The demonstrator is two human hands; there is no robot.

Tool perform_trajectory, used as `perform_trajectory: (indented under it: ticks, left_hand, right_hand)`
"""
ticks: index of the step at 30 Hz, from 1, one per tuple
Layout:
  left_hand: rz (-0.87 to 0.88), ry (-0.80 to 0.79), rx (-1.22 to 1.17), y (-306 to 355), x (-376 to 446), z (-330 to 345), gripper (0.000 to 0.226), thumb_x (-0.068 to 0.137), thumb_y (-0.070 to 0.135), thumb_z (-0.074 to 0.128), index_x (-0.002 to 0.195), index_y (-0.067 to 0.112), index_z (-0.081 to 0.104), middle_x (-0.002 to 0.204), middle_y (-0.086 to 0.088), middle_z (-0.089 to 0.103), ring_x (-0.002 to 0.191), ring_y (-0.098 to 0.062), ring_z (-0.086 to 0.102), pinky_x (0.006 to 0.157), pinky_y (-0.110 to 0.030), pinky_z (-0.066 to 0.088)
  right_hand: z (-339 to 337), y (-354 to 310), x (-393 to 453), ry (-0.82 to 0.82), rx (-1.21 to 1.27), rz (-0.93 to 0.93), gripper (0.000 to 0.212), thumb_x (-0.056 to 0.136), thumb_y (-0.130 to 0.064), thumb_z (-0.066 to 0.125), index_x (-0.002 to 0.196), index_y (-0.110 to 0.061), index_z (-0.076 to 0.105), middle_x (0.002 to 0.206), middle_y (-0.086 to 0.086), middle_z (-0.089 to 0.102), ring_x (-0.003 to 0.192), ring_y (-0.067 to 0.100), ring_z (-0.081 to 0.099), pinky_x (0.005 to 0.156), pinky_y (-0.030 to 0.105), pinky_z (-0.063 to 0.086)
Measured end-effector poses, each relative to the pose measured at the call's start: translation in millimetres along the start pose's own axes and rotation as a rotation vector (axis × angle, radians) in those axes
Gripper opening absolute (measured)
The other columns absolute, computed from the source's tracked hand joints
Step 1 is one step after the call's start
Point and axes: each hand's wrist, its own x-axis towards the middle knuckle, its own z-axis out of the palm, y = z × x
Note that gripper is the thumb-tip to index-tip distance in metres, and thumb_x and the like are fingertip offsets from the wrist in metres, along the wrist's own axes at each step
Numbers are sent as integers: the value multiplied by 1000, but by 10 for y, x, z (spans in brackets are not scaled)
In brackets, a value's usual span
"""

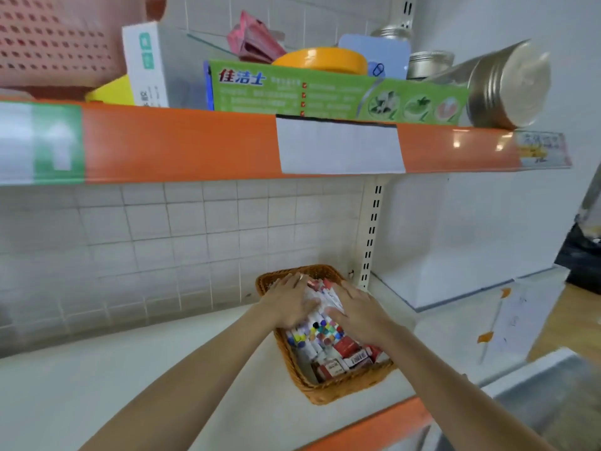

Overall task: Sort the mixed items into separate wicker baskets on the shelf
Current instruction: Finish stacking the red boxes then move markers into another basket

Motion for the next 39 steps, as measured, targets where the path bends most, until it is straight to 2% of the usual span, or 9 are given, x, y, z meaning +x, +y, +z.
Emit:
perform_trajectory:
  ticks: [6, 10, 14, 17, 25, 28, 31, 35, 39]
  left_hand:
    - [49, -36, -46, -111, 423, -3, 66, 102, 43, 33, 154, 11, 9, 161, -7, 6, 148, -23, 7, 120, -35, 10]
    - [61, -62, -51, -155, 577, 33, 59, 101, 27, 34, 154, 11, 12, 160, -9, 13, 147, -25, 11, 119, -36, 14]
    - [78, 49, 39, -181, 680, 57, 40, 95, 17, 40, 134, 9, 47, 135, -9, 38, 126, -27, 31, 101, -35, 32]
    - [76, 123, 25, -219, 721, 85, 30, 94, 18, 44, 120, 11, 59, 118, -5, 39, 115, -24, 35, 92, -32, 34]
    - [99, 242, -104, -260, 660, 114, 30, 94, 20, 46, 123, 13, 50, 121, -4, 48, 116, -20, 41, 93, -29, 32]
    - [95, 297, -205, -239, 515, 89, 31, 93, 23, 53, 123, 13, 53, 118, -3, 47, 109, -20, 48, 89, -27, 38]
    - [67, 342, -276, -180, 295, 30, 30, 92, 16, 54, 120, 10, 58, 115, -4, 47, 98, -19, 54, 84, -26, 42]
    - [6, 431, -334, -108, -89, 36, 32, 88, 10, 59, 120, 8, 62, 116, -6, 50, 104, -20, 54, 81, -14, 35]
    - [-74, 515, -381, -118, -566, 56, 34, 84, 12, 67, 118, 7, 65, 115, -8, 54, 103, -22, 56, 78, -10, 32]
  right_hand:
    - [-3, 59, 371, 139, -24, 27, 54, 100, -33, 44, 148, -14, 30, 149, 6, 37, 135, 22, 35, 109, 34, 30]
    - [19, 54, 544, 137, -133, 77, 43, 99, -30, 46, 137, -9, 45, 143, 10, 39, 133, 25, 34, 108, 36, 31]
    - [40, 54, 631, 145, -156, 120, 41, 99, -39, 44, 125, -10, 58, 139, 11, 38, 130, 25, 33, 105, 37, 32]
    - [42, 33, 664, 154, -177, 132, 40, 100, -40, 44, 124, -12, 60, 138, 10, 38, 130, 25, 34, 105, 37, 33]
    - [60, 14, 570, 306, -58, 119, 28, 99, -16, 41, 117, -6, 61, 123, 8, 53, 115, 22, 47, 93, 30, 39]
    - [34, -10, 465, 360, 52, 122, 24, 98, -15, 40, 109, -3, 58, 103, 11, 62, 86, 20, 52, 70, 26, 41]
    - [19, -51, 293, 359, 143, 109, 14, 98, -17, 40, 98, -7, 51, 82, 7, 54, 68, 20, 48, 48, 21, 28]
    - [1, -196, -28, 347, 261, 1, 11, 99, -19, 45, 95, -9, 46, 68, -1, 48, 57, 13, 44, 46, 21, 27]
    - [-6, -497, -310, 328, 344, -115, 16, 96, -19, 52, 105, -6, 53, 76, 3, 56, 69, 20, 57, 61, 33, 44]
